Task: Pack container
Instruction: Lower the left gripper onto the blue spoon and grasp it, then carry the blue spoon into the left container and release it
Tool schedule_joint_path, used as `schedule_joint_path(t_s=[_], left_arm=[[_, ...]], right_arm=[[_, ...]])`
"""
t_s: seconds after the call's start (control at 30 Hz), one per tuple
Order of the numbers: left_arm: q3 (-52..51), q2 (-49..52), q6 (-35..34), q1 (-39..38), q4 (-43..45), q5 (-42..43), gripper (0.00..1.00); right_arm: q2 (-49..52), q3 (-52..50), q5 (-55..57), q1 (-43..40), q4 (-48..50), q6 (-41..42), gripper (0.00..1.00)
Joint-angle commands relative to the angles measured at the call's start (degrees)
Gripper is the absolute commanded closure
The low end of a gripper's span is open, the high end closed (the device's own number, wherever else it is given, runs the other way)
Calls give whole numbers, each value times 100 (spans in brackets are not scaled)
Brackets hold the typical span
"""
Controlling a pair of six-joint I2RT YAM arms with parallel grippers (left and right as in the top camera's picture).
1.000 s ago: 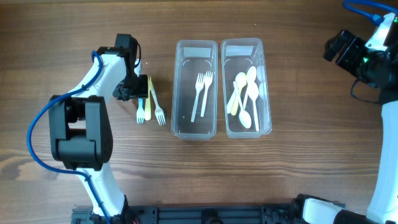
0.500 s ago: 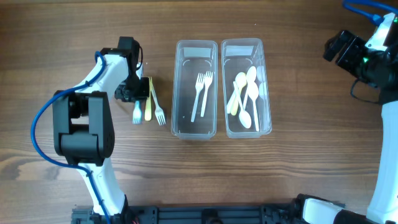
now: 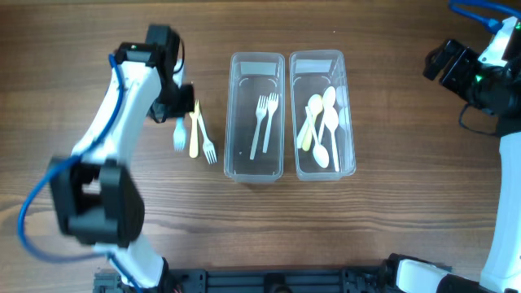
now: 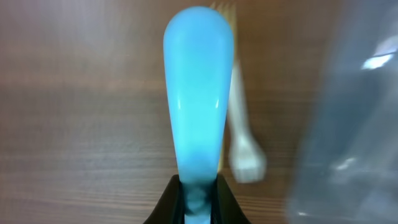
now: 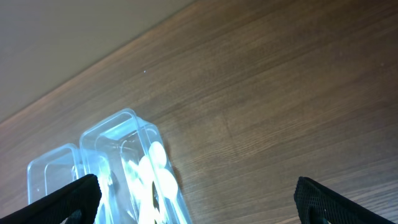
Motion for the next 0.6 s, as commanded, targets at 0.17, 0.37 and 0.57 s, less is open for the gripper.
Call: schedule_joint_path(t_s=[0.17,0.37,0.57], left_arm=[[70,-739,-951,-2083,1126,205,96],[-20,688,-1176,-2546,1589,153,92],[498,151,-1154,-2441,1082,146,14]], right_arm=[[28,24,61,-20,13,-74,0],[28,24,61,-20,13,-74,0],[28,24,61,-20,13,-74,0]])
